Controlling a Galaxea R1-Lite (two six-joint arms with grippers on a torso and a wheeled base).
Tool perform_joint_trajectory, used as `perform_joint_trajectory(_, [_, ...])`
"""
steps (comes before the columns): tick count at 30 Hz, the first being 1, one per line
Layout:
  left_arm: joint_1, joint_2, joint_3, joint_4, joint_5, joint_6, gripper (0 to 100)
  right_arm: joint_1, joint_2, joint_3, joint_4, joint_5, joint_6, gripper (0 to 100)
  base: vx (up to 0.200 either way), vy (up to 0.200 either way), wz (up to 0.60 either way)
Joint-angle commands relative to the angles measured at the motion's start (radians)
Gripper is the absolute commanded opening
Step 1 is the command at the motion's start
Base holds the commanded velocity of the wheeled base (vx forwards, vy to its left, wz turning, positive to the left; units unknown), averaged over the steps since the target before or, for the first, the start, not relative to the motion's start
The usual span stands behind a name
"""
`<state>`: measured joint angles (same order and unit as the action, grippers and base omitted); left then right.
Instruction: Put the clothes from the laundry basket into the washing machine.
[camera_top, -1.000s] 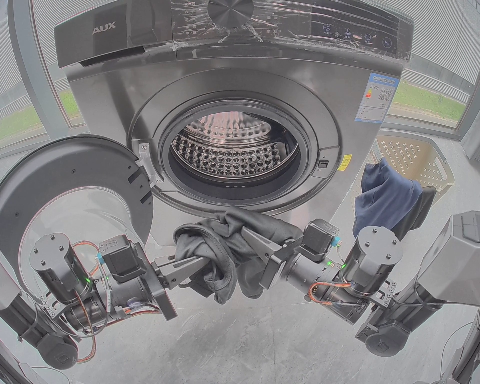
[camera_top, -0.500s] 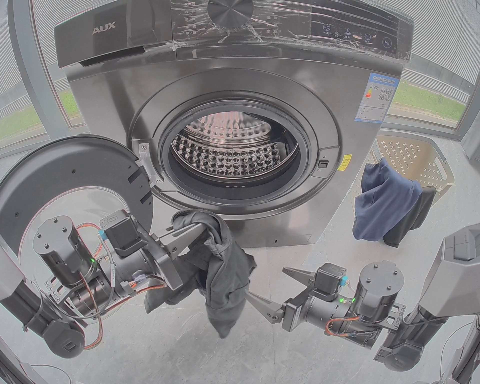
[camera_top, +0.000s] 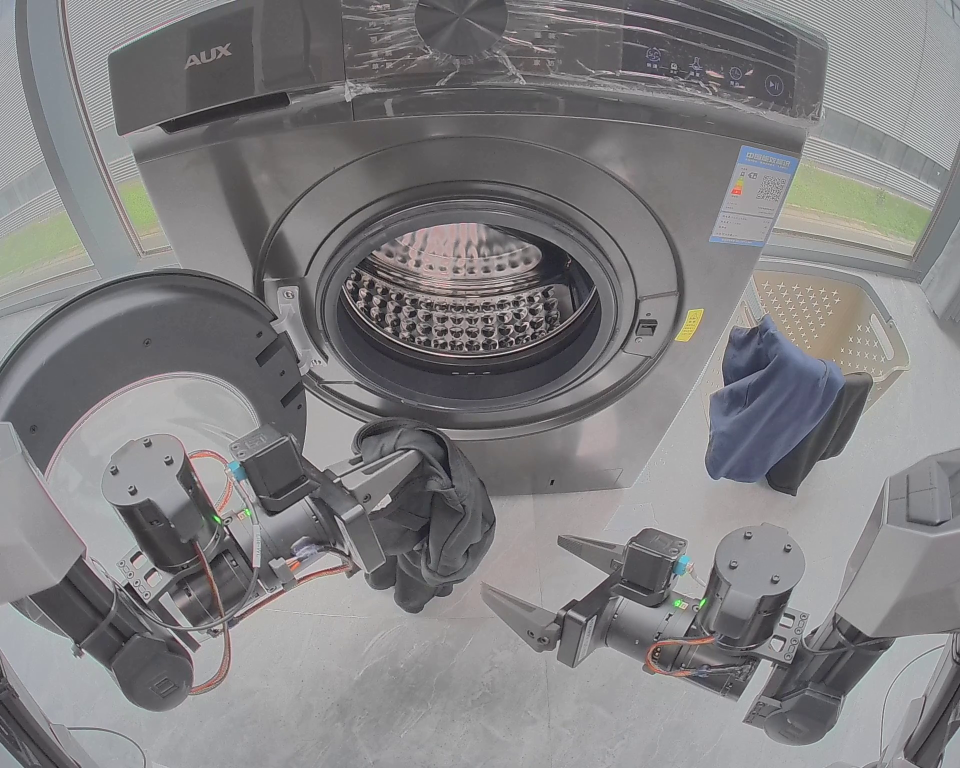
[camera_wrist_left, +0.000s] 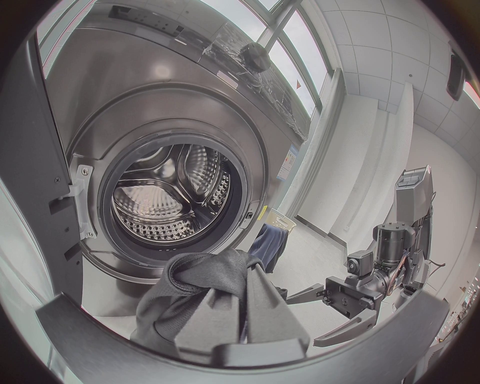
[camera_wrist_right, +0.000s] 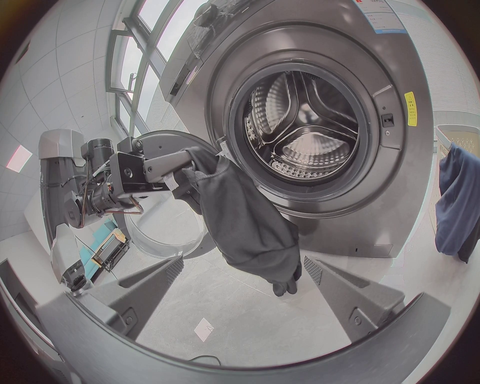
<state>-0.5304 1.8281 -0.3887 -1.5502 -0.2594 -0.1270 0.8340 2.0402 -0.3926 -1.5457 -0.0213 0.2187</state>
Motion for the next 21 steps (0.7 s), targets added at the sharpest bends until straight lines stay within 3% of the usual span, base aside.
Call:
perform_joint_trajectory(1, [0.0, 0.023, -0.012, -0.001, 0.003, 0.0, 0, 0.013, 0.003, -0.031, -0.001, 0.001, -0.001, 100, 0.0, 0.0, 0.0])
perform_joint_trajectory(8, [0.001, 0.023, -0.022, -0.001, 0.005, 0.0, 0, 0.053, 0.005, -0.1, -0.001, 0.004, -0.002, 100, 0.0, 0.0, 0.0])
perform_joint_trajectory(13, [-0.002, 0.023, -0.041, -0.001, 0.031, -0.002, 0, 0.039, 0.077, -0.16, -0.001, 0.001, -0.012, 100, 0.0, 0.0, 0.0])
perform_joint_trajectory(21, [-0.003, 0.011, -0.042, -0.001, 0.031, -0.002, 0, 0.011, 0.181, -0.287, -0.002, -0.002, -0.016, 100, 0.0, 0.0, 0.0])
